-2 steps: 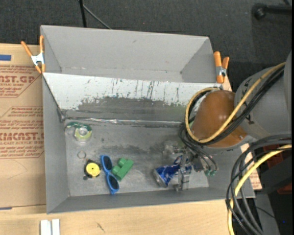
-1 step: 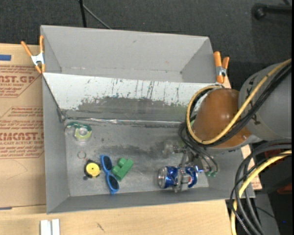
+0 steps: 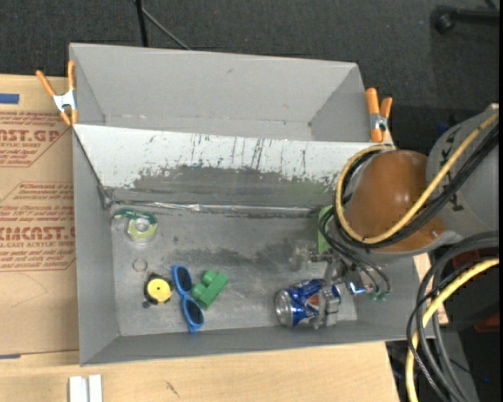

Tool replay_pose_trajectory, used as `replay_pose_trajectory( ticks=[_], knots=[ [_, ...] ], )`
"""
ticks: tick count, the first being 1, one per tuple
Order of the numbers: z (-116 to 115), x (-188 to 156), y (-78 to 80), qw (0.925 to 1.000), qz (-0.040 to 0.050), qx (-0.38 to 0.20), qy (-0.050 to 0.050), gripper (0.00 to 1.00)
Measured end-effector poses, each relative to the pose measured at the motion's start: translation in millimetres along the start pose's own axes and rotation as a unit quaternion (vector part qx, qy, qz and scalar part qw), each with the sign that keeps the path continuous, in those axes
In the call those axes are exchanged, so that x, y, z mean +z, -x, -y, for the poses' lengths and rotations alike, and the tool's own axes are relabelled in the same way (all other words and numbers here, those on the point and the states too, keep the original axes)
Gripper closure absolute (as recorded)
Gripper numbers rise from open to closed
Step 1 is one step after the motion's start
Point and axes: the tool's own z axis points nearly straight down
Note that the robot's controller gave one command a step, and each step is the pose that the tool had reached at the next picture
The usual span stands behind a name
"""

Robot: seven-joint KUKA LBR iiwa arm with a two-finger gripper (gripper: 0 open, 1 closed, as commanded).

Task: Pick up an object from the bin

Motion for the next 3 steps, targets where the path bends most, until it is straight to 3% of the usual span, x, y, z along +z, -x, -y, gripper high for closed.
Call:
replay_pose_trajectory(
  ticks=[1,2,3],
  knots=[
    [8.2,37.0,1.2,0.9986,0.0032,0.053,0.001,0.0],
    [7.5,36.8,2.5,0.9986,0.005,0.053,0.001,0.0],
    [7.2,37.3,1.4,0.9986,0.0032,0.053,0.001,1.0]
  ],
)
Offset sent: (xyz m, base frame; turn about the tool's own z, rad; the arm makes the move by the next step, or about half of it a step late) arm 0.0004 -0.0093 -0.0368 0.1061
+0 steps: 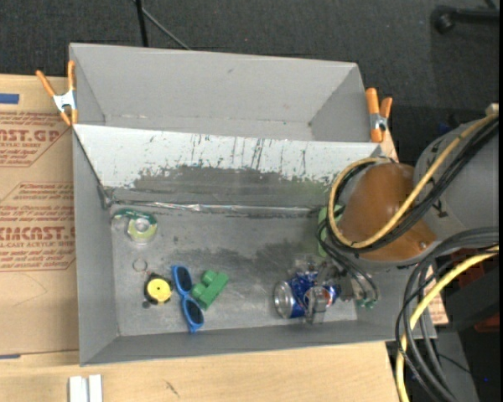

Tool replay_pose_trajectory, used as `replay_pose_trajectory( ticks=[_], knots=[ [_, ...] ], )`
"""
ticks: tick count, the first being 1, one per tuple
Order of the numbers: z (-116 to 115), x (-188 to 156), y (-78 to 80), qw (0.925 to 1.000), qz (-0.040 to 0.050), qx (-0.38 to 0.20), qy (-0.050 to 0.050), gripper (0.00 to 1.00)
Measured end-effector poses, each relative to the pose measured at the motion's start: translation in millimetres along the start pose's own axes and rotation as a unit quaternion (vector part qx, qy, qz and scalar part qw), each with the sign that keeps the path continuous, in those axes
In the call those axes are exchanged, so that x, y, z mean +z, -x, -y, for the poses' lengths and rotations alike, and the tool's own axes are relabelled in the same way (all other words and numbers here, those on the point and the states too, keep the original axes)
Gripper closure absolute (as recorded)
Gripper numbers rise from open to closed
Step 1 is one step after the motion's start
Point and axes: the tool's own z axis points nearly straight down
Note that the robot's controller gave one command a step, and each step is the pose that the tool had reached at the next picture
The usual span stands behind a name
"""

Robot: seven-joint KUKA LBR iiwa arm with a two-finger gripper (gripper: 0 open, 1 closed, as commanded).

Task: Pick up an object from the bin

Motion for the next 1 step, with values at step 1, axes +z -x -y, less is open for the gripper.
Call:
replay_pose_trajectory(
  ticks=[1],
  knots=[
    [-0.6,-104.0,2.7,1.0,0.0007,0.0,-0.002,1.0]
  ],
)
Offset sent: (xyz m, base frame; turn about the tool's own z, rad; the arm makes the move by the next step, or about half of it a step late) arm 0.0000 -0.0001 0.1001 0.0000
